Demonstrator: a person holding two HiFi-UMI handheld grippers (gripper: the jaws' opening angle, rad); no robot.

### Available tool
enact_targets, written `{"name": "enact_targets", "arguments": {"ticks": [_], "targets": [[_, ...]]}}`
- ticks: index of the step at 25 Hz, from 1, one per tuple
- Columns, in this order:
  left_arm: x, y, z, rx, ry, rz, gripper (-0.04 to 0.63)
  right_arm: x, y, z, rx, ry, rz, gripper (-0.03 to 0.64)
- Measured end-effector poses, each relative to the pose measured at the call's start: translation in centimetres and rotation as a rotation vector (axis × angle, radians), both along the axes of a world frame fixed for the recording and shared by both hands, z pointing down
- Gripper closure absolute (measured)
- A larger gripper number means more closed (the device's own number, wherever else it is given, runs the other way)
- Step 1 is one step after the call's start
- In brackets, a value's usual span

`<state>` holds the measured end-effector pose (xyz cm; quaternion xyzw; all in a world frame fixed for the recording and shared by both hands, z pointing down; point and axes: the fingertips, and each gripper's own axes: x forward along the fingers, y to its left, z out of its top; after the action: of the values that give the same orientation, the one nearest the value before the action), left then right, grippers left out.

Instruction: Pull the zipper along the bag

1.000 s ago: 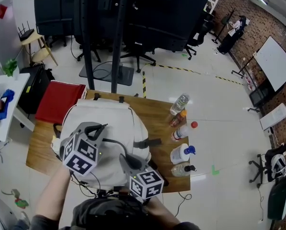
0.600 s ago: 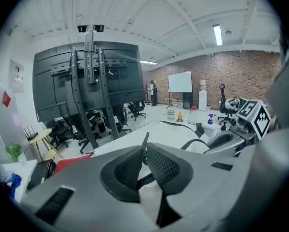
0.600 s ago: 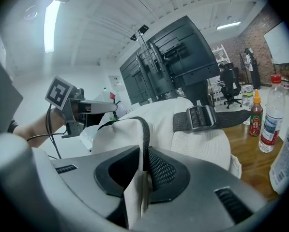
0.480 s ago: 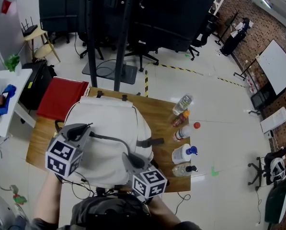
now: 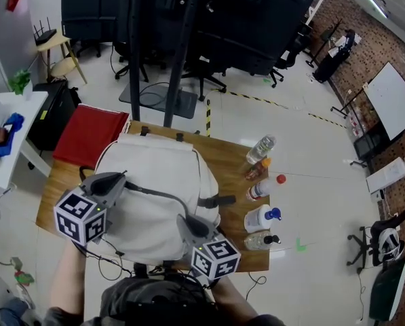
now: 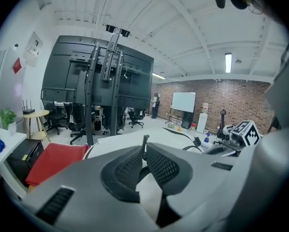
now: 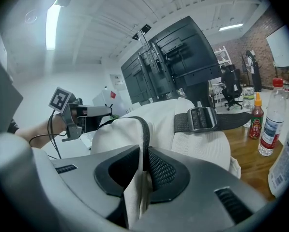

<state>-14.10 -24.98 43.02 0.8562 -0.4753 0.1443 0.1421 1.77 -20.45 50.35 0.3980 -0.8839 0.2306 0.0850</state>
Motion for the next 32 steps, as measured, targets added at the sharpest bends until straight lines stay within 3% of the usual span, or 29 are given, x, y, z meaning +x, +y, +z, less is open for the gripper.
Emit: {"name": "enact_targets", "arguments": {"ticks": [11, 19, 27, 32], "targets": [[-3.2, -0.2, -0.3, 0.004, 0.114, -0.022, 0.537, -0.3, 0.1, -0.1, 0.011, 0.009, 0.022, 0.552], [-10.1, 2.0, 0.9, -0.008, 0.154, -0.168, 0.537, -0.4, -0.1, 0.1, 0.011, 0.006, 0.043, 0.552], [-10.9, 5.5, 3.7, -0.061, 0.303, -0.227, 0.537, -0.7, -0.1, 0.2, 0.009, 0.015, 0.048, 0.552], [-11.2, 7.4, 4.6, -0.076, 0.491, -0.26, 0.537, -0.7, 0.0, 0.3, 0.013, 0.013, 0.047, 0.551]]}}
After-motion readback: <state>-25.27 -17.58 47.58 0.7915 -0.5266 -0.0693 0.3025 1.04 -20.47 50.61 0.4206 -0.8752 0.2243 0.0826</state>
